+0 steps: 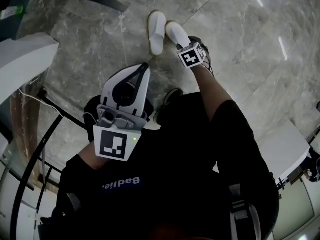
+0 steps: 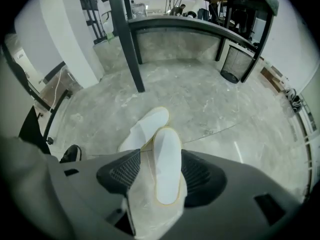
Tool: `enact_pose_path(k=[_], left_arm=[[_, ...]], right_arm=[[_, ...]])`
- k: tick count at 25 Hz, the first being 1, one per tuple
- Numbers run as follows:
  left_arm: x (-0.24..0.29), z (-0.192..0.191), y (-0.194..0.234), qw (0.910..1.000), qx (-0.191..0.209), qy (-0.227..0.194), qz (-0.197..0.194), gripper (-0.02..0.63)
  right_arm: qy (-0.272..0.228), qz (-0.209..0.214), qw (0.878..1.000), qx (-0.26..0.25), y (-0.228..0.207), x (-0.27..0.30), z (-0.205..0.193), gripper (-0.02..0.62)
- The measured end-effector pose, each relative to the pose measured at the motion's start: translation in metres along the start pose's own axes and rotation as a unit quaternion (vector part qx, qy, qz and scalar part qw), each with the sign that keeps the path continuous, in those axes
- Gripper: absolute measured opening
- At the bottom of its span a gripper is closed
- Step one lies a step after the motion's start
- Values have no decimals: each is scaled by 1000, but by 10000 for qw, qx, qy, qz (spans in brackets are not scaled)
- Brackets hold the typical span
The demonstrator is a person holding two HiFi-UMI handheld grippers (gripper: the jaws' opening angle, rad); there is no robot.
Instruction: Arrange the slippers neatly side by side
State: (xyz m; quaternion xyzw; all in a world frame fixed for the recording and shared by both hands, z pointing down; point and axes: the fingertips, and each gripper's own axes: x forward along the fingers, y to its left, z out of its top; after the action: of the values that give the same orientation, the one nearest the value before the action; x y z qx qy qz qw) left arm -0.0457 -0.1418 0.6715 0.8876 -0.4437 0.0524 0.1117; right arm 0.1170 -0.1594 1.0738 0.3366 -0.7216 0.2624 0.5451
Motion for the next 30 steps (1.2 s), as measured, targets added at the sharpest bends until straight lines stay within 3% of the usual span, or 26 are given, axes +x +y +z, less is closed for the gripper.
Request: enact_pose_path(k=[9, 14, 21, 25, 30], left_arm=[[7, -49, 28, 9992, 29, -358, 184, 0], [-1, -47, 53, 9967, -64, -660, 473, 0], [-11, -54, 62, 9960, -215, -675, 550, 0], [-15, -53, 68, 9952, -369, -748, 513, 0], [-16, -51, 67, 9944, -499, -832, 413, 0]], right_arm=[[610, 213, 9968, -475, 4, 91, -20, 233], [961, 90, 9937, -562, -3, 123, -34, 232], [1341, -89, 9902, -389, -11, 147, -50, 228], [1254, -393, 9908, -313, -24, 149, -48, 29], [1077, -343, 9936, 69, -30, 147, -38, 20]])
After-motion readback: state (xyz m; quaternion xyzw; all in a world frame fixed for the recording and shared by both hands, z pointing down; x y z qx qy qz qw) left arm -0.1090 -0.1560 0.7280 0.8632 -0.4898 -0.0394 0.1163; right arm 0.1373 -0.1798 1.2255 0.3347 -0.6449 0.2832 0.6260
